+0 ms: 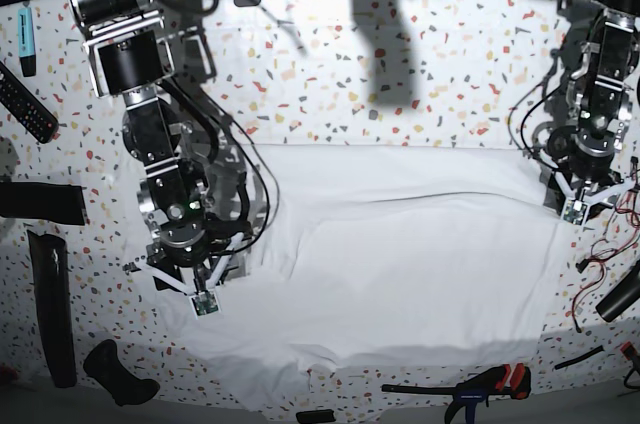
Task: Fold the T-shirt properly
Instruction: 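Release the left gripper and reposition it along the shirt's side edge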
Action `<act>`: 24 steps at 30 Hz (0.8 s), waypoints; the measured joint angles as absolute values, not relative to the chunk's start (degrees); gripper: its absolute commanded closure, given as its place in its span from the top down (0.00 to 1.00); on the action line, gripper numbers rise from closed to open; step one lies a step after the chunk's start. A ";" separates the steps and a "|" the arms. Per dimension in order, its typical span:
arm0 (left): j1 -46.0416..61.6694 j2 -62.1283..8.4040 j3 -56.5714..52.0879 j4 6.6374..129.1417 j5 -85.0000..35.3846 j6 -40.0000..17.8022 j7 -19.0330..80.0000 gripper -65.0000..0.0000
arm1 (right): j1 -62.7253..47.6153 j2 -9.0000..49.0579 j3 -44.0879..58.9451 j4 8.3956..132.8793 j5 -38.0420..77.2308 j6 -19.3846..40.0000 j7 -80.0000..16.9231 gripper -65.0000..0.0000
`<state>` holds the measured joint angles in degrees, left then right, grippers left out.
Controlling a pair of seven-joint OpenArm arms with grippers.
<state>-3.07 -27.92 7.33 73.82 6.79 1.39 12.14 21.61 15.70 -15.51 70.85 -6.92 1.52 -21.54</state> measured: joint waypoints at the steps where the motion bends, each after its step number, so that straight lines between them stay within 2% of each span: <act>1: -3.38 -27.92 7.33 73.82 6.79 1.32 12.12 0.34 | 21.61 15.73 -15.51 70.85 -6.92 1.50 -21.56 0.46; 12: -6.68 -27.94 7.33 73.82 6.83 -0.03 12.01 0.34 | 21.61 15.70 -15.51 70.85 -6.90 1.52 -22.65 0.46; 21: -6.72 -27.92 7.33 66.19 7.27 -13.41 12.53 0.34 | 21.61 15.73 -15.51 70.85 -6.90 1.52 -22.96 0.46; 24: -7.18 -28.10 7.22 64.82 6.85 -13.58 12.21 0.35 | 21.58 15.70 -15.51 70.85 -6.90 1.52 -22.94 0.46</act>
<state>-7.18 -28.10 7.22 64.82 6.85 -13.58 12.21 21.58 15.70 -15.51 70.85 -6.90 1.52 -22.94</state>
